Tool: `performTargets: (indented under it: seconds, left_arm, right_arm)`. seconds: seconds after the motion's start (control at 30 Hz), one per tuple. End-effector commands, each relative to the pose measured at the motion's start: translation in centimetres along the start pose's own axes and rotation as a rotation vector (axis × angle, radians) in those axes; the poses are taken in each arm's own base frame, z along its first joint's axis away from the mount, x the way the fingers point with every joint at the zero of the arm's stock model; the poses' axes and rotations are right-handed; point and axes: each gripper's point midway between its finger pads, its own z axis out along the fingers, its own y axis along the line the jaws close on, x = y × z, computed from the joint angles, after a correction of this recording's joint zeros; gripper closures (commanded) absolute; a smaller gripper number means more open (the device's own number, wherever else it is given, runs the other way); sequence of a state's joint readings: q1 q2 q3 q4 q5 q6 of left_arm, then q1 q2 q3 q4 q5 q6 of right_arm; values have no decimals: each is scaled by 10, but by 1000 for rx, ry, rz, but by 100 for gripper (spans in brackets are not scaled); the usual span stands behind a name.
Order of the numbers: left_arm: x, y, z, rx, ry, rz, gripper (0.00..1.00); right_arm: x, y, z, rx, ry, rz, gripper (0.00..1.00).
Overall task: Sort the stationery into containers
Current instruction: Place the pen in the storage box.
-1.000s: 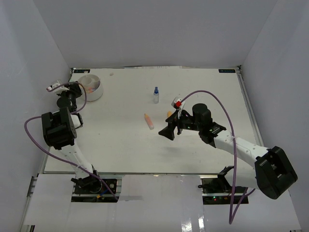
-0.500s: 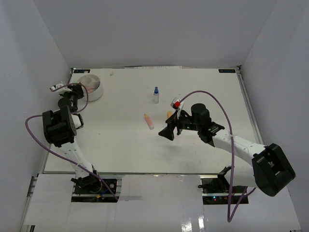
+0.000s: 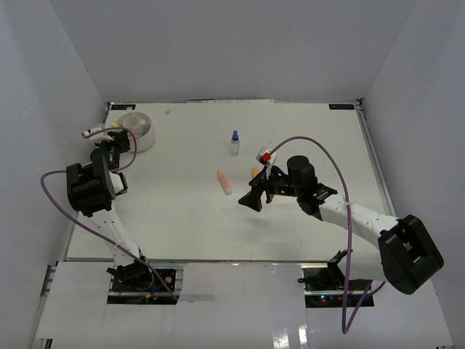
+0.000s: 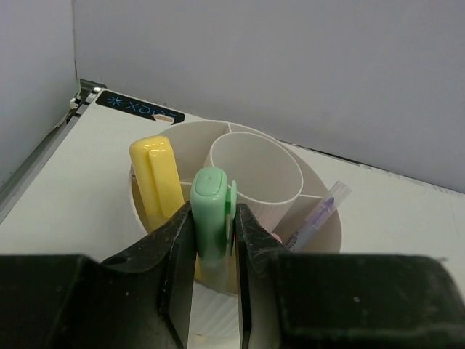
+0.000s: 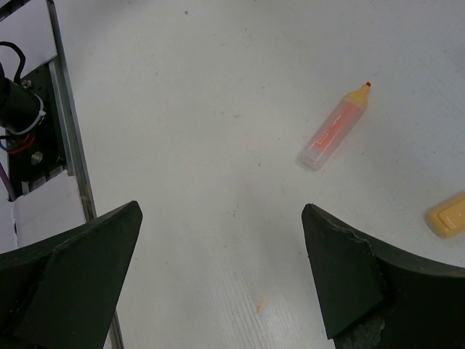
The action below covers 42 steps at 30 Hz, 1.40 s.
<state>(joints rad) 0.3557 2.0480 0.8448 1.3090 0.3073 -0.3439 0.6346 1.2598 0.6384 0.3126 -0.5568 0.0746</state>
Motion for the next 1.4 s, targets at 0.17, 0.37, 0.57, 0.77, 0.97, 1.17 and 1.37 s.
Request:
performTargets:
  seconds: [0.17,0.37,0.57,0.77,0.97,1.17,1.37]
  left_arm:
    - [-31,-13,9,38,-52,42,41]
    - [-50,-14,8,12,-70,47,21]
    - [-66,-8,3,-63,-70,49,4]
    - [-78,-5,-7,-126,-36,50,2]
    - [-98,8,-25,-314,52,-15,2]
    - [-131,-11,-70,-428,98,-177,2]
    - [-127,-53,-117,-352,223,-276,2]
  right_arm:
    - [-13,1,1,-20,-35,-33,2]
    - [-13,2,0,-20,-37,-33,2]
    - [-15,2,-1,-12,-44,-38,2]
    - [-16,1,-3,-4,-46,-37,2]
    - [-7,-20,-3,107,7,-35,1]
    - [-2,-26,4,162,49,-47,4]
    - [16,-33,35,240,173,-89,6]
